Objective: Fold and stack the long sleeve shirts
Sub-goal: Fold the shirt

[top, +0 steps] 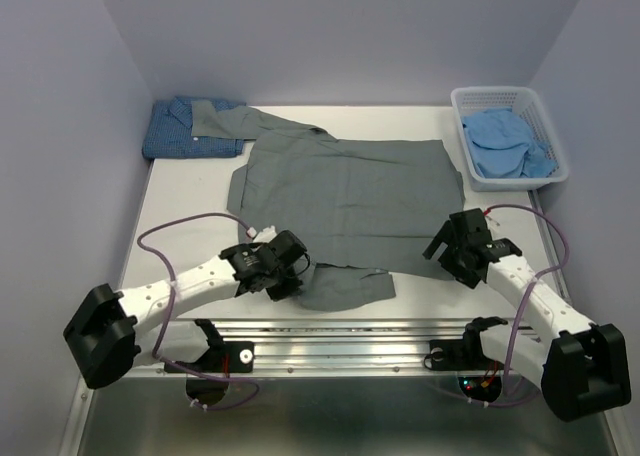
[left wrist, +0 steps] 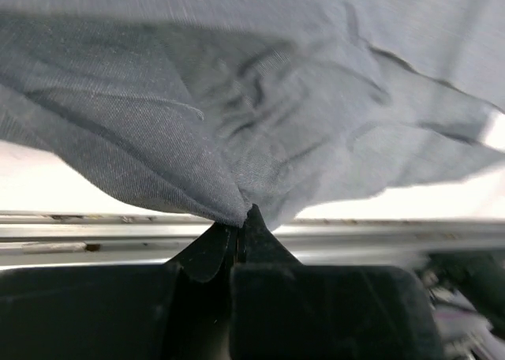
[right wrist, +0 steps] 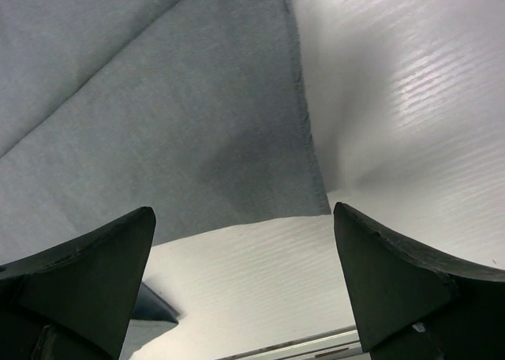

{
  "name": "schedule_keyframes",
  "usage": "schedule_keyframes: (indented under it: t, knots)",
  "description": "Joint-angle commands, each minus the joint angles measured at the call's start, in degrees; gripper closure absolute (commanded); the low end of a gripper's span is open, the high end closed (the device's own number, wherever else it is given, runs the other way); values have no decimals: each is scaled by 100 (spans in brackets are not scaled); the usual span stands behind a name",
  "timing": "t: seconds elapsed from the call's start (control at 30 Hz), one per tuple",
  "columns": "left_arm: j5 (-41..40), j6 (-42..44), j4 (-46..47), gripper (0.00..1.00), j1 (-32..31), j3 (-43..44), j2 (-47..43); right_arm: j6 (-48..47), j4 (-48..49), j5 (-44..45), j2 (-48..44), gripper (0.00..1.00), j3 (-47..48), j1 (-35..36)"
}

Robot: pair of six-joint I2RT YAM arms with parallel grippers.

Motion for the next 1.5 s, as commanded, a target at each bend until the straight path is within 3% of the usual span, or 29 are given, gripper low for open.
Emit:
schedule_keyframes:
  t: [0.0,0.13,0.17,0.23,0.27,0.4,0.53,0.7,1.03,1.23,1.47]
  knots:
    - [278,378,-181,100,19,97,-892,335,145,451,237,0,-122,-41]
    - [726,378,205,100,107,-324,-1571,353,673,109,729,6,-307,-41]
    - [815,377,258,100,142,-360,-1728,397,857,73,852,22,-412,-41]
    - [894,404,442,100,230,-422,-1844,450,999,73,923,42,-465,-41]
    - [999,421,521,100,256,-440,-1931,450,1034,64,932,59,-457,-41]
    - [1429,596,1257,100,555,-501,-2064,266,1025,-6,757,83,-255,-41]
    - [2106,1027,1962,100,1353,-502,-1968,90,938,-68,572,99,60,-41]
    - [2651,1825,2368,100,2425,-28,-1179,-86,744,11,721,99,650,-41]
    - [3179,2530,2904,100,3498,1325,387,-429,797,590,1801,99,2064,-41]
    - [3216,2732,3185,100,3851,1809,1152,-605,972,890,2417,99,2663,-93]
    - [3267,3251,3220,100,3974,3066,2505,-737,1315,1119,3278,99,3304,-155]
